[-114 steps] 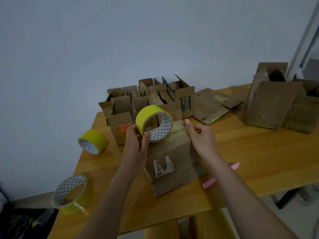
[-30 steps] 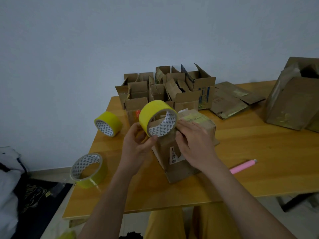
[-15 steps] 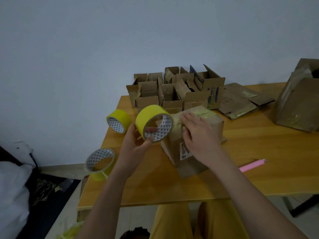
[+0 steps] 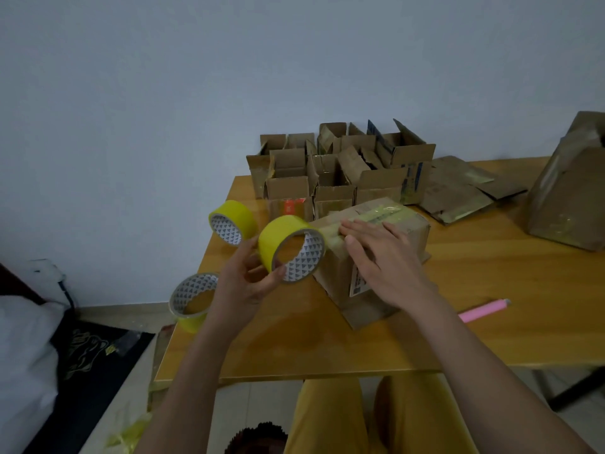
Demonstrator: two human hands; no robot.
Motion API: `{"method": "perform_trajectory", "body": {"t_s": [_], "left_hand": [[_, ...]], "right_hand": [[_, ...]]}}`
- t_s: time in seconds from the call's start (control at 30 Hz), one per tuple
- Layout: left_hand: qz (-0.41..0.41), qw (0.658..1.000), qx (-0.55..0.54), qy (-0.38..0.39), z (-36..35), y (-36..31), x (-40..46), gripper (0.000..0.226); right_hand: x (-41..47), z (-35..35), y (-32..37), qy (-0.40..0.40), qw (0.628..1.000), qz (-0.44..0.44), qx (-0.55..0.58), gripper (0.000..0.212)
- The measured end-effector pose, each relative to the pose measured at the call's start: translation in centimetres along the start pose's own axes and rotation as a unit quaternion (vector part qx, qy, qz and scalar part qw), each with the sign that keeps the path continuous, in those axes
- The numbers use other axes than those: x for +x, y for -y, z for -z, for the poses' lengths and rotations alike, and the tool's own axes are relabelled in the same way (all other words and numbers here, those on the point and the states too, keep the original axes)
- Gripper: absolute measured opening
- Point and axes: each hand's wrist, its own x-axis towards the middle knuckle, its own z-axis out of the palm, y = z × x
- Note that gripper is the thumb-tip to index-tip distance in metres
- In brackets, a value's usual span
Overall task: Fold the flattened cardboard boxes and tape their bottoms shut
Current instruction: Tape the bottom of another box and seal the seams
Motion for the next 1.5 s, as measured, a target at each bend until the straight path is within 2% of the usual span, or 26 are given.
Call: {"method": "perform_trajectory", "body": {"t_s": [0.2, 0.33, 0.47, 0.53, 0.67, 0.83, 0.9, 0.97, 1.03, 1.1, 1.2, 1.3, 1.4, 1.5], "left_hand": [[0.022, 1.0, -0.014, 0.009, 0.2, 0.2, 0.1, 0.039], [0.023, 0.999, 0.019, 0.011, 1.0, 0.8, -0.2, 0.04], [0.032, 0.998, 0.058, 0.003, 0.9, 2.2, -1.9, 0.054], [0.032, 0.997, 0.07, 0.01, 0.8, 2.6, -2.0, 0.054], [0.054, 0.98, 0.182, 0.06, 1.0, 3.2, -2.2, 0.053], [0.098, 0.977, 0.17, 0.08, 0.8, 3.1, -2.6, 0.057], [0.114, 0.976, 0.161, 0.091, 0.6, 2.2, -2.6, 0.067], [0.106, 0.981, 0.15, 0.062, -0.1, 0.9, -2.3, 0.075], [0.092, 0.987, 0.128, 0.012, -1.1, -0.5, -1.4, 0.064], [0.091, 0.984, 0.15, -0.01, -2.0, -1.3, -0.3, 0.046], [0.116, 0.975, 0.189, 0.025, -2.9, -1.5, 1.1, 0.03], [0.167, 0.968, 0.173, 0.069, -3.8, -1.6, 2.1, 0.018], [0.204, 0.964, 0.159, 0.057, -5.0, -1.5, 3.2, 0.017], [0.239, 0.959, 0.147, 0.046, -6.1, -1.3, 3.7, 0.022]], "right_hand": [[-0.1, 0.2, 0.0, 0.036, 0.996, 0.011, -0.083, 0.09], [0.0, 0.2, -0.2, 0.02, 0.998, 0.006, -0.056, 0.082], [0.2, 0.1, -0.6, 0.011, 1.0, 0.006, -0.027, 0.074], [0.4, 0.2, -0.8, 0.014, 1.0, 0.005, -0.015, 0.068], [0.5, 0.5, -1.5, 0.02, 1.0, -0.003, -0.002, 0.063], [0.6, 0.8, -1.4, 0.047, 0.999, -0.005, -0.001, 0.069], [0.6, 1.3, -1.0, 0.057, 0.998, -0.024, 0.009, 0.067], [0.7, 1.2, -0.1, 0.036, 0.998, -0.05, 0.0, 0.065], [0.9, 0.5, 1.0, -0.01, 0.996, -0.07, -0.045, 0.064], [1.1, -0.3, 1.6, -0.04, 0.992, -0.077, -0.088, 0.055], [1.3, -0.4, 1.0, -0.037, 0.993, -0.067, -0.095, 0.043], [1.8, 0.4, 0.2, -0.016, 0.997, -0.06, -0.055, 0.043], [2.1, 0.6, 0.3, -0.003, 0.995, -0.073, -0.071, 0.041], [1.9, 0.0, 0.9, -0.029, 0.989, -0.082, -0.118, 0.045]]}}
